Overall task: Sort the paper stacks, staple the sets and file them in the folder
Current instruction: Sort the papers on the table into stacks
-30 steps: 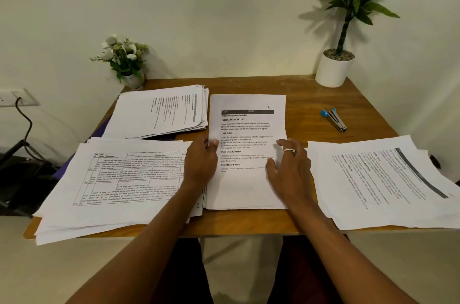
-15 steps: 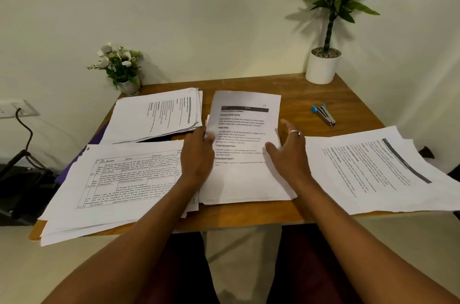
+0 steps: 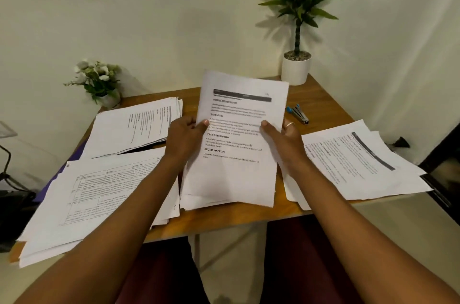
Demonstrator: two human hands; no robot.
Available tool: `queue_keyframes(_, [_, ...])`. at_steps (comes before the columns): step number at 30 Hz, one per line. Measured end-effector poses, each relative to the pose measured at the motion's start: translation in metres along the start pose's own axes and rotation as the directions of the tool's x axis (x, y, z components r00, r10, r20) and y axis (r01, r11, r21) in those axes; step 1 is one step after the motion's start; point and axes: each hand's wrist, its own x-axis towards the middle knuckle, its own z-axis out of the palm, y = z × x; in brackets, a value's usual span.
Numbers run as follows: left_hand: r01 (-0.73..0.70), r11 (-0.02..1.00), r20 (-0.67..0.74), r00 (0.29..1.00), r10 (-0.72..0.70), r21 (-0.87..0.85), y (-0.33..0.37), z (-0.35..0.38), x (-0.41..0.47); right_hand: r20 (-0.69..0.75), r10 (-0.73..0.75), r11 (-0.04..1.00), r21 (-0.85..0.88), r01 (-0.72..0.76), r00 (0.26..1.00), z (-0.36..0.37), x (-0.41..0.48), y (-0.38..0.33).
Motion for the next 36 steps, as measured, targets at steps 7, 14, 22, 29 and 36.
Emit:
queue_keyframes(7, [0.11, 0.992, 0.334, 0.939, -0.086, -0.055, 0.034, 0.036, -0.007, -0.33, 0.045, 0.995, 0.103, -0.011, 0.943, -0.046, -0.018, -0.008])
queue_keyframes(14, [0.447, 0.889, 0.621, 0.725, -0.296, -0.098, 0.031, 0.082, -0.016, -0.671, 0.012, 0.983, 0.146, 0.116, 0.741, -0.104, -0.035, -0.003])
queue_keyframes(22, [0.527, 0.843, 0.495, 0.764, -0.414, -0.108, 0.04, 0.141, -0.027, -0.82, -0.199, 0.98, -0.18, 0.088, 0.536, -0.127, -0.038, 0.003])
queue_keyframes(29, [0.17, 0.974, 0.368, 0.905, -0.214, 0.15, 0.043, 0.167, -0.029, -0.33, -0.529, 0.684, -0.711, 0.162, 0.782, -0.109, -0.038, 0.019])
queue_keyframes(36, [-0.034, 0.983, 0.244, 0.97, -0.012, 0.181, 0.043, 0.14, -0.027, -0.195, -0.368, 0.64, -0.762, 0.095, 0.909, -0.086, -0.04, 0.038])
